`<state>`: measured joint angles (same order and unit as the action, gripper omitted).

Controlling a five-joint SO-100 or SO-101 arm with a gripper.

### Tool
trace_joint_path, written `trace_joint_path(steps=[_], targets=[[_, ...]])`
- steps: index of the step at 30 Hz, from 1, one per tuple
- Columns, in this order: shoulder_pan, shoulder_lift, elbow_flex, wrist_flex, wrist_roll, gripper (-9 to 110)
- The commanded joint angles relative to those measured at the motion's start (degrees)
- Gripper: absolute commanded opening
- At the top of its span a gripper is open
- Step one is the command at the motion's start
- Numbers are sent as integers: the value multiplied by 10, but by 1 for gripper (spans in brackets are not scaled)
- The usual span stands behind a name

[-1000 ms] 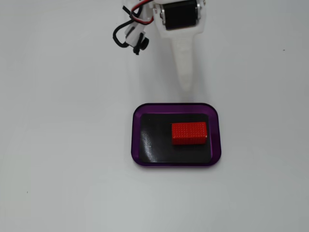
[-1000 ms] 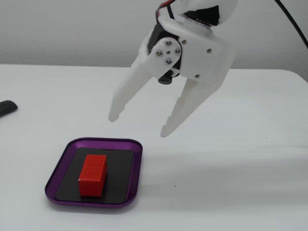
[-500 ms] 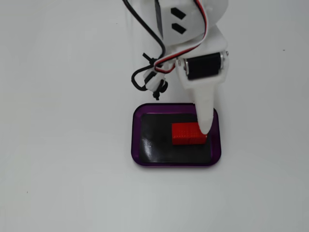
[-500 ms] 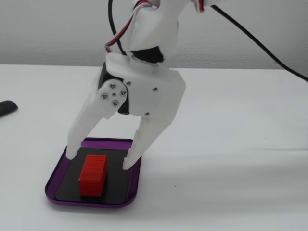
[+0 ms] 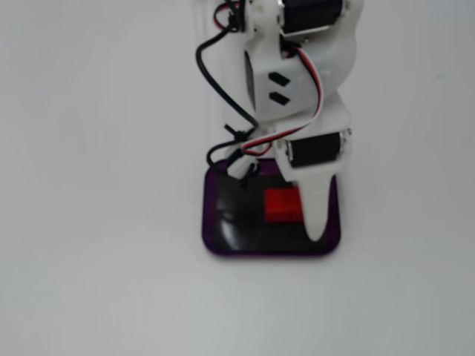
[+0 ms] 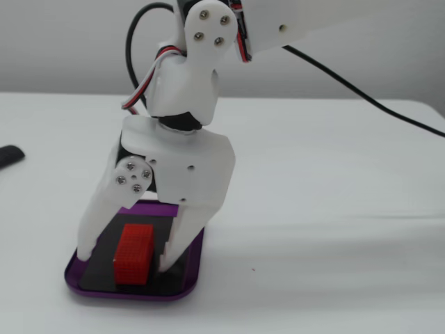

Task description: Remove the cube from the box.

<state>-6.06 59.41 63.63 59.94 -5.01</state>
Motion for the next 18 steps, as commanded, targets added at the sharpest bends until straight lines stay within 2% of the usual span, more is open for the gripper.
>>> trace_joint_path(steps=[1,7,18], targets=[[2,6,-25,-4,-2,18],[3,6,-25,-4,2,0],[-7,18,-26,13,-2,0]])
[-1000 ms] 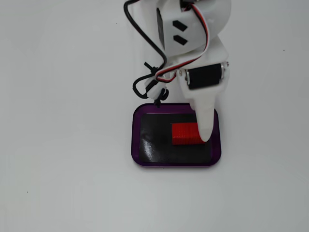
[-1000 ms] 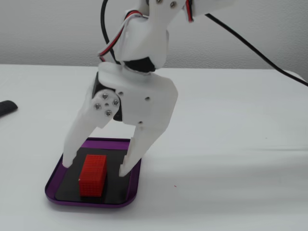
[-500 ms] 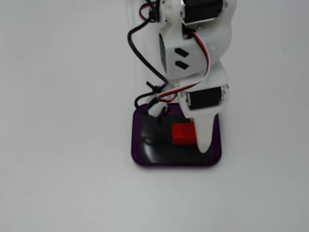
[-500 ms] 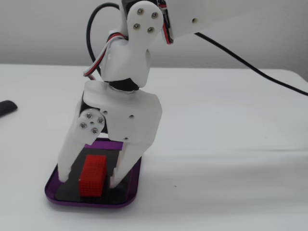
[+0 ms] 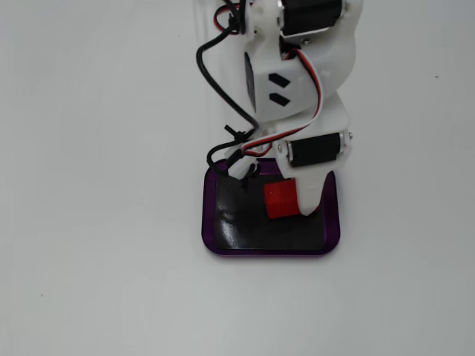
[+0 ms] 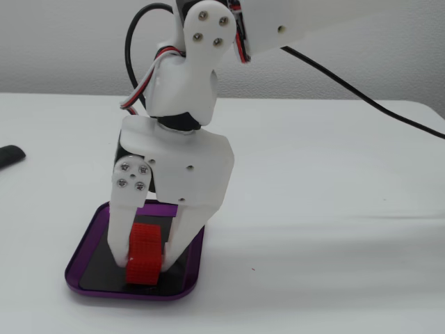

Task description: Remove the cube from the box.

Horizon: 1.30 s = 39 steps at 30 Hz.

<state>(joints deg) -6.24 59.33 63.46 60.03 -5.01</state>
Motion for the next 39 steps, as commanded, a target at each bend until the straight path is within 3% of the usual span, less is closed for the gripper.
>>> trace_joint_path(steps=[1,15,23,33,39], targets=[[-5,27,-34,30,-4,0],[4,262,-79,184,-6,0],[6,386,111,193,-3,0],[13,568,512,-10,-1,0],[11,581,655,-134,1,0]])
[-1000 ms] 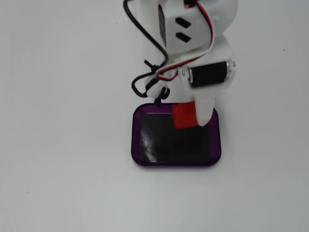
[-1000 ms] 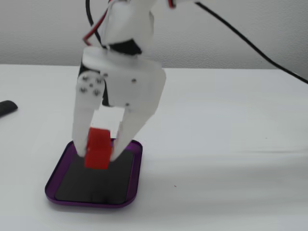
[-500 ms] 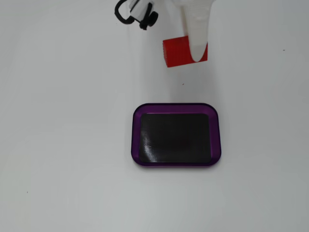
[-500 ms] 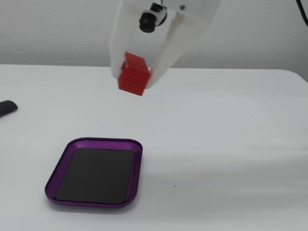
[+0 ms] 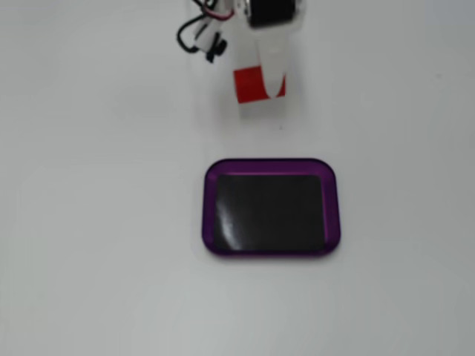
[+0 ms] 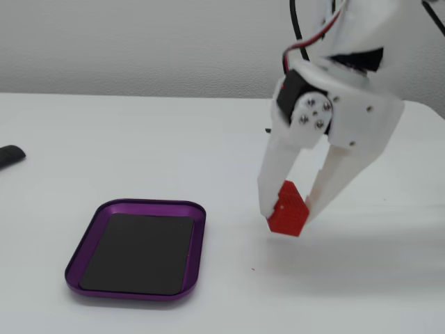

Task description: Remove the cube from the box.

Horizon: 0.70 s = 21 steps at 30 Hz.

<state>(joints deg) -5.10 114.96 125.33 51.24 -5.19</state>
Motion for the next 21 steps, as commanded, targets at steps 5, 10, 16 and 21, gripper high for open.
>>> trace_joint_path(steps=[5,10,16,21], targets=[[2,24,62,-89,-2,0],[0,23,87,-117,-2,0],[2,25,83,-111,-2,8],[4,32,80,-106,-3,16]])
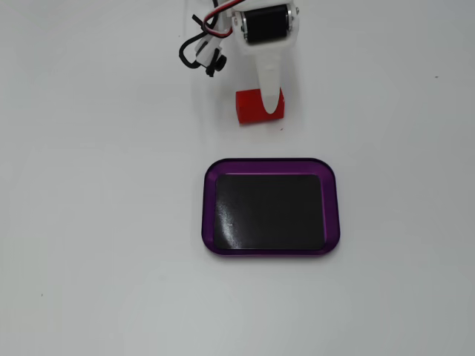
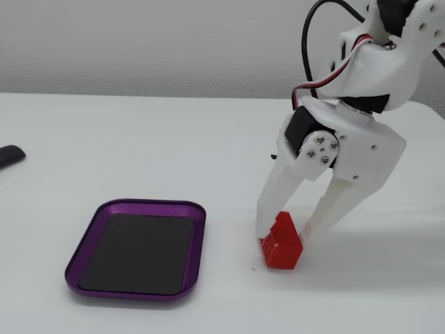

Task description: Remove the cube from the box.

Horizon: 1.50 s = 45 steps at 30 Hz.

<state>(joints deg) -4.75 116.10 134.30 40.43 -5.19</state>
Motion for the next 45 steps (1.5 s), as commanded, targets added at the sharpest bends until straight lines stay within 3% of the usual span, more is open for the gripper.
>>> trace_joint_path(steps=[1,10,17,38,45], targets=[[0,20,-10,11,-3,16],[2,34,-94,134,-4,16],[2,194,-100,176,-5,16],[41,796,361,231,3,16],[88,800,389,279,4,16]])
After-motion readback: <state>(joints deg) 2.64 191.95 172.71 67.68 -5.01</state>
